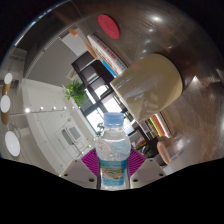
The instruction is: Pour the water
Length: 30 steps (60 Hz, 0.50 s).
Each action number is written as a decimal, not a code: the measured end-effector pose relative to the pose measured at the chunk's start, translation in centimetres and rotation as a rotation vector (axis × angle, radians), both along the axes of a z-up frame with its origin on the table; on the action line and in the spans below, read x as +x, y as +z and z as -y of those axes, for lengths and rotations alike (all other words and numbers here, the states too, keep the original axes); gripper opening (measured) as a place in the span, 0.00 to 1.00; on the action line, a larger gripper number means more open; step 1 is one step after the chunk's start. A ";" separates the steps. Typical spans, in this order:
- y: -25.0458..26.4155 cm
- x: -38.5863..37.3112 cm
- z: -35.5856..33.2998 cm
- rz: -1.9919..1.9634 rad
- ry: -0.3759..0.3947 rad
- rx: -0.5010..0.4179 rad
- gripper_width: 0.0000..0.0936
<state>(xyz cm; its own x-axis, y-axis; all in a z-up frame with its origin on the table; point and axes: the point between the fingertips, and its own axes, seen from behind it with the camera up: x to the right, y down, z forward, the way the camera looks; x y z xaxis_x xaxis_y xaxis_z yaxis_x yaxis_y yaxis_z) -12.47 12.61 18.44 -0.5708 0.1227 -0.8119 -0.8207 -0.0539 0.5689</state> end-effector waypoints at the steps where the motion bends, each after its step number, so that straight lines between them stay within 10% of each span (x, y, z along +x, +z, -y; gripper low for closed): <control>1: 0.0 0.2 0.1 -0.023 -0.003 0.001 0.35; 30: 3.6 -1.3 -1.0 0.249 -0.002 -0.004 0.34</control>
<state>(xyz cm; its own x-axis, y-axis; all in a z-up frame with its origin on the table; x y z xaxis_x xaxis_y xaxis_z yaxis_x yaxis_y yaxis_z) -13.75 13.63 22.06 -0.3533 0.1201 -0.9278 -0.9355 -0.0505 0.3497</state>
